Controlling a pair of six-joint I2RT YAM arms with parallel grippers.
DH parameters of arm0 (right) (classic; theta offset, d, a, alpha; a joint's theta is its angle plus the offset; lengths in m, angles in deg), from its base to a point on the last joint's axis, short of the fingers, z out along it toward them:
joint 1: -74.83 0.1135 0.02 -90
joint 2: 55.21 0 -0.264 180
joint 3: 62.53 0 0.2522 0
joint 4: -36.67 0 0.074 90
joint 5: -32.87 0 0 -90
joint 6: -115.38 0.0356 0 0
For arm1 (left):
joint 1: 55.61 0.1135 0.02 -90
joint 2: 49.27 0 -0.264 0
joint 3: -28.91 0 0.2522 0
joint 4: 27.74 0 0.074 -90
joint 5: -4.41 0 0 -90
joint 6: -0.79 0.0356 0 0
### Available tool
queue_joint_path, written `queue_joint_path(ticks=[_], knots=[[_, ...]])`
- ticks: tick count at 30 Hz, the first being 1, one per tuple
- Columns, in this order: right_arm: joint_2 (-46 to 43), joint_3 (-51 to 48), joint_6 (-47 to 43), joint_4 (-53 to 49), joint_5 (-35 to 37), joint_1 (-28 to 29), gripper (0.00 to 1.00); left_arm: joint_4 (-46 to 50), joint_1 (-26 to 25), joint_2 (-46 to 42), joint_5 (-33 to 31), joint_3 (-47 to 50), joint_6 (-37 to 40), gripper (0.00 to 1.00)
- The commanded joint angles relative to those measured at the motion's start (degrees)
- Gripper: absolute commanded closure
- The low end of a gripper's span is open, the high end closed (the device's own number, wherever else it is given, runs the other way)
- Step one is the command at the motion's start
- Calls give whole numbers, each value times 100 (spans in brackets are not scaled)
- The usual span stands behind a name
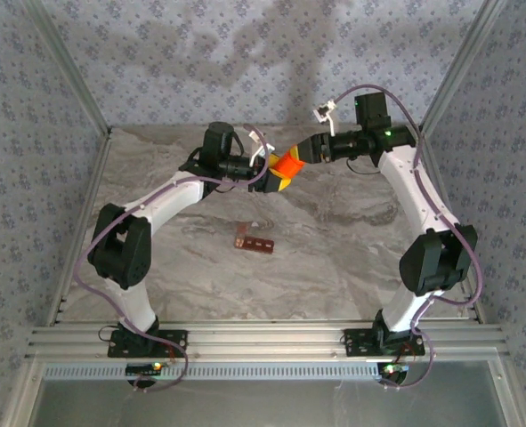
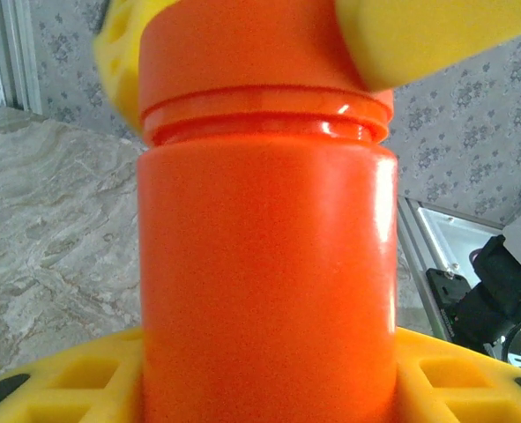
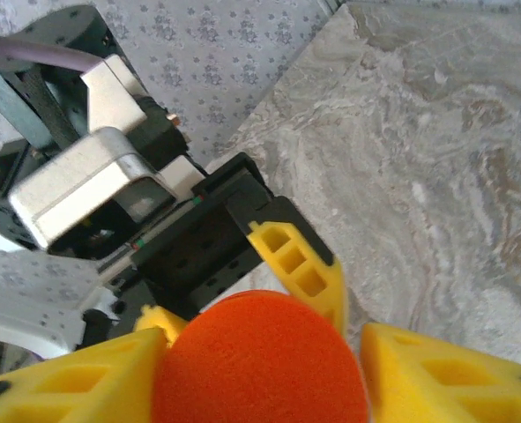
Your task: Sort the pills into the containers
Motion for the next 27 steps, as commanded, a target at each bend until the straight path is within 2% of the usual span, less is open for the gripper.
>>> queue_joint_path(ticks=[1, 7, 13, 16, 21, 27], knots=[[45, 32, 30, -16, 161, 43, 51, -6, -6, 50, 209, -209, 25, 100], [-96, -583, 858, 558, 757, 141, 61, -104, -53, -21, -158, -158, 81, 100], [-207, -1249, 2162, 1257, 1484, 281, 62, -221, -301, -266, -1211, 107, 589, 100], [-294, -1583, 2751, 1565, 1727, 334, 62, -499, -412, -361, -1543, 309, 656, 100], [-382, -2054, 3695, 2260, 1881, 402, 62, -775, -555, -410, -1720, 467, 661, 100], [-329, -2145, 3910, 2349, 1898, 427, 62, -806, -599, -392, -1731, 513, 644, 100]])
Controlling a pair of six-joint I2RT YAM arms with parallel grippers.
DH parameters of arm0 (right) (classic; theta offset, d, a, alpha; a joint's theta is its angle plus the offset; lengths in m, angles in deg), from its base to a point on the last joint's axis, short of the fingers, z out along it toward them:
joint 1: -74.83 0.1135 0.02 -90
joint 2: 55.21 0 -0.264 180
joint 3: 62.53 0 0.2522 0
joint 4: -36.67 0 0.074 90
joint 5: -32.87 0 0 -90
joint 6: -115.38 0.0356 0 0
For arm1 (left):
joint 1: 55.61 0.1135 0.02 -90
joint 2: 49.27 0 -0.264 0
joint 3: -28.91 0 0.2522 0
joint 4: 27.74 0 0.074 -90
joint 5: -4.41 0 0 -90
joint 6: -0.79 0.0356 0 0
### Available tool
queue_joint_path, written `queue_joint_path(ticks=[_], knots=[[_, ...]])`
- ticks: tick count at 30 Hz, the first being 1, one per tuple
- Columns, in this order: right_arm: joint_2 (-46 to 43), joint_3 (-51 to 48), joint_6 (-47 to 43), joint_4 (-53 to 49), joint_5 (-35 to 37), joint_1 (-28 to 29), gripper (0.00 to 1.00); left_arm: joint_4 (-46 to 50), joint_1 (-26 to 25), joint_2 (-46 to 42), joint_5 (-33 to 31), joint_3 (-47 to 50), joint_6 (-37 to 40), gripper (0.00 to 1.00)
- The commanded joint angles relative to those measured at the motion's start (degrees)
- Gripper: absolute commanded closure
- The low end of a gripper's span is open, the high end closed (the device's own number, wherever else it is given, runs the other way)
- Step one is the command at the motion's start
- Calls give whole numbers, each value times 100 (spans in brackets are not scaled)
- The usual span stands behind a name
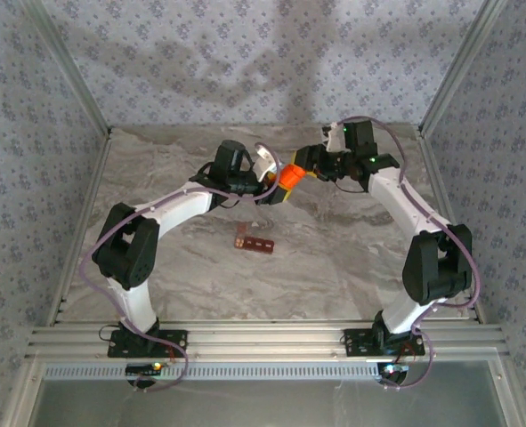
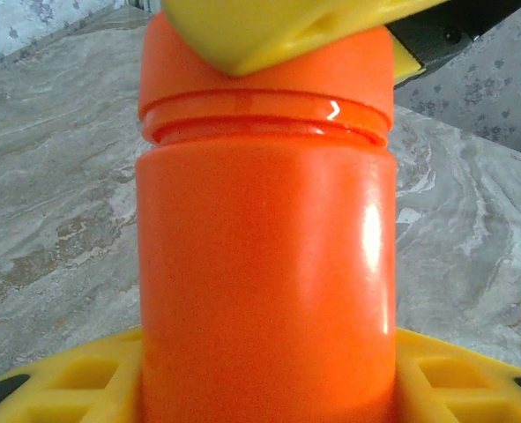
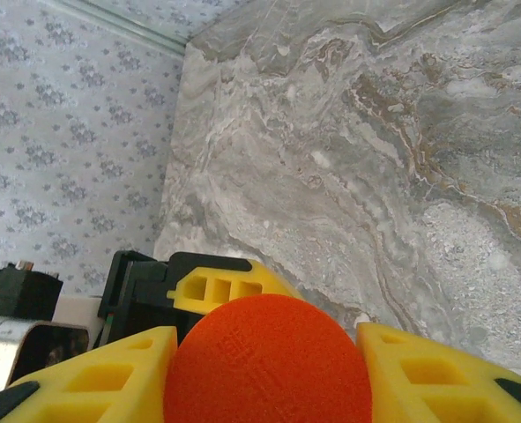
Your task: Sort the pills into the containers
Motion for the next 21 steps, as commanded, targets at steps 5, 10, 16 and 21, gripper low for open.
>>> queue_joint_path(ticks=[5, 10, 16, 21], knots=[[31, -95, 351, 77, 165, 149, 62, -851, -225, -398, 365, -87, 196, 100], [-20, 141, 290, -52, 106, 43, 49, -893, -155, -326, 408, -61, 88, 100], [-204, 532, 201, -121, -127, -338, 23, -1062, 47, -271, 622, -3, -185, 100], [-411, 693, 91, -262, -405, -602, 17, -1146, 220, -252, 924, 10, -399, 100]])
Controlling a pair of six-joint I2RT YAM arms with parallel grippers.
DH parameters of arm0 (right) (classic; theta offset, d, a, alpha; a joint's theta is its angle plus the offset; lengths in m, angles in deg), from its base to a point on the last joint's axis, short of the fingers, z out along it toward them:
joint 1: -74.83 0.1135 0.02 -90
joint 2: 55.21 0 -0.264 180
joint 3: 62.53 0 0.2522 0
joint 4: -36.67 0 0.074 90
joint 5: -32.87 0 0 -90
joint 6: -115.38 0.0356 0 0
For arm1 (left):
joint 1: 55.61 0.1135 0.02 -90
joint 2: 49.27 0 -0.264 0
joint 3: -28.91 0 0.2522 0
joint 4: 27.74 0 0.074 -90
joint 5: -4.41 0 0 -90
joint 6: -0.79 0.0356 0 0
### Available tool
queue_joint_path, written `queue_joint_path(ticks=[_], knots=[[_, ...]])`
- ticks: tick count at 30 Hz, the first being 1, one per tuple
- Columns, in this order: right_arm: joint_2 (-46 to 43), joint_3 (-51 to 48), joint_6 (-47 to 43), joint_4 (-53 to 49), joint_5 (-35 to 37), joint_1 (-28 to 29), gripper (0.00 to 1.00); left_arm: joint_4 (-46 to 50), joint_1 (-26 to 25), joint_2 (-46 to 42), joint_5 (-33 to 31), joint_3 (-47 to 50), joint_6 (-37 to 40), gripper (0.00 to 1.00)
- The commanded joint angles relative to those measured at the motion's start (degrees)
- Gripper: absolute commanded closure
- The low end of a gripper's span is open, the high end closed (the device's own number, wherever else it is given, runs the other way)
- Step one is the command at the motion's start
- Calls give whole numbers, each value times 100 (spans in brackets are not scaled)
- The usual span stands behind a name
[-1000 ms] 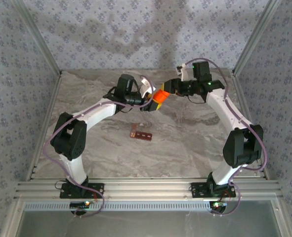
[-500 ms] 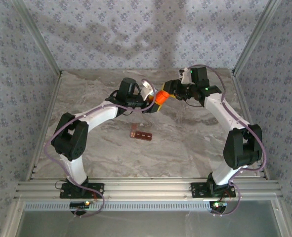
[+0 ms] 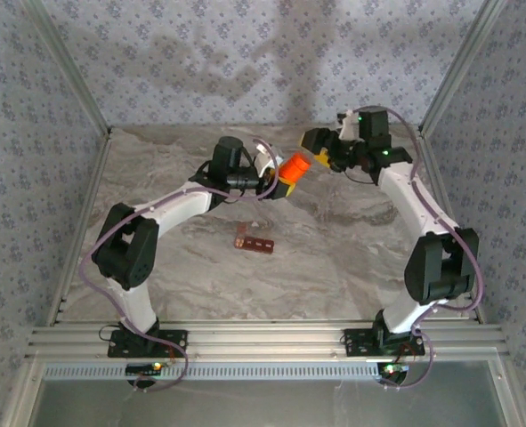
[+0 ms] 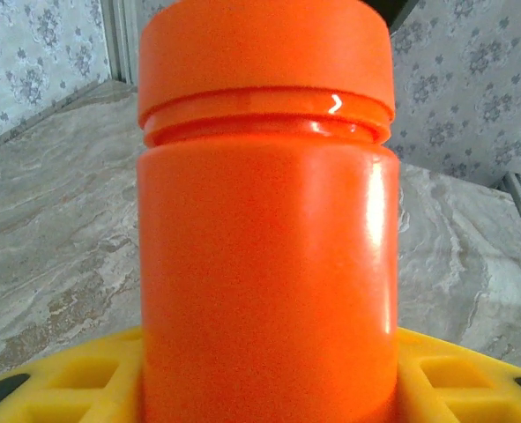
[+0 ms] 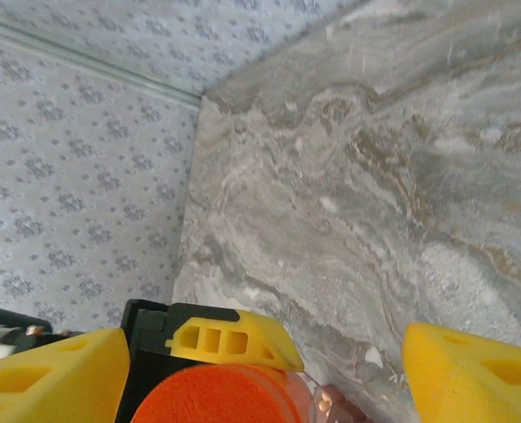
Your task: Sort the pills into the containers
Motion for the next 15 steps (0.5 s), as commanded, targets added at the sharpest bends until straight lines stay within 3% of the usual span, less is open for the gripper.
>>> queue_joint_path(ticks=[1, 4, 10, 15], knots=[[-347, 236, -389, -179, -359, -161, 16, -366, 155, -251, 502, -3, -235, 100], [-414, 240, -867, -94, -704, -318, 16, -283, 248, -227, 902, -93, -344, 100], [-460, 447, -2902, -643, -1419, -353, 17, 238, 355, -106, 1613, -415, -354, 100], [-275, 745, -3478, -1068, -1664, -305, 16, 730, 366, -7, 1997, -684, -230, 100]])
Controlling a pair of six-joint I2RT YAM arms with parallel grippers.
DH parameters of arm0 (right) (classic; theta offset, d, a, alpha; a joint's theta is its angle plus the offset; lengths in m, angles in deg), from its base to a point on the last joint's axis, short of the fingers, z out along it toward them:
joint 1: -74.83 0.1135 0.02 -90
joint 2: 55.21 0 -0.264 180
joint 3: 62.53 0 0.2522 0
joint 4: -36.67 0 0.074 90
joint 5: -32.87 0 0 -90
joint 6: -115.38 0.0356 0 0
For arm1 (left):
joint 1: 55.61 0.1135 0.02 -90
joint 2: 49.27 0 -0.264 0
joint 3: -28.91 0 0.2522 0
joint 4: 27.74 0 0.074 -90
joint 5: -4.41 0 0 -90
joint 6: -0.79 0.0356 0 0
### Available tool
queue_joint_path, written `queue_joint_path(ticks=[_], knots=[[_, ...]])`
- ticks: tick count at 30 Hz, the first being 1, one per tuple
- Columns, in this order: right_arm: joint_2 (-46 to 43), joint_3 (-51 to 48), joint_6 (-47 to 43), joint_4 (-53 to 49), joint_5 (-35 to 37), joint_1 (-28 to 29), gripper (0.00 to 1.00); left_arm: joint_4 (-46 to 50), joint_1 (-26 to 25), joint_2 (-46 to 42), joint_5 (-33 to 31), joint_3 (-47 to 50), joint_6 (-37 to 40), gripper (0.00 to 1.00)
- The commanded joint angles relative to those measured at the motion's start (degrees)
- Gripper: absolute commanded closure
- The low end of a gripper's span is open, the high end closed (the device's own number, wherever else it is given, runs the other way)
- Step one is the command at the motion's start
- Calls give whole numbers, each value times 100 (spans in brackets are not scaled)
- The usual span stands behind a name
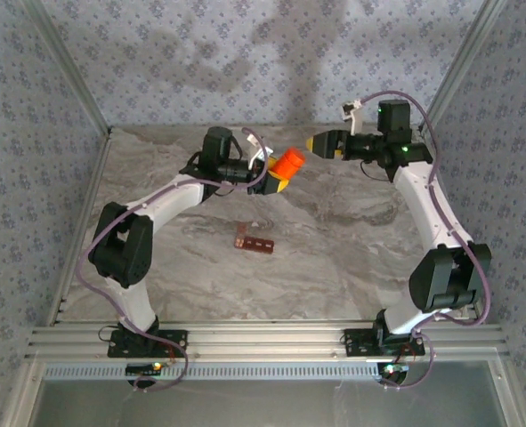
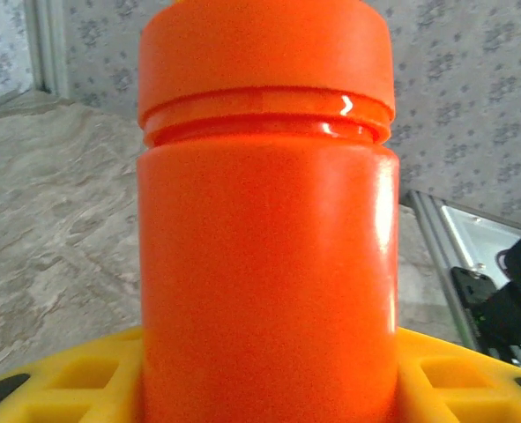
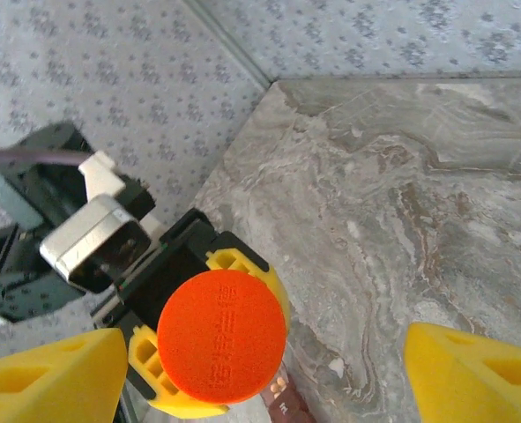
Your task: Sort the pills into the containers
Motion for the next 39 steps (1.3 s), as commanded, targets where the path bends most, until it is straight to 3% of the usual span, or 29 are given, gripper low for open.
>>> queue_joint_path(ticks=[1, 17, 25, 27, 32, 39], knots=[[101, 402, -826, -466, -406, 62, 16, 367, 9, 18, 613, -348, 98, 100], [476, 683, -969, -676, -467, 494, 18, 725, -1, 109, 808, -559, 191, 100], [564, 668, -1079, -851, -440, 593, 24, 762, -1, 118, 820, -607, 206, 100], [573, 649, -1081, -859, -453, 598, 31, 761, -4, 118, 814, -612, 209, 100], [573, 569, -1094, -869, -385, 679, 58, 731, -4, 136, 792, -651, 181, 100], [425, -59, -5, -161, 258, 912, 67, 427, -88, 38, 264, -557, 111, 100]])
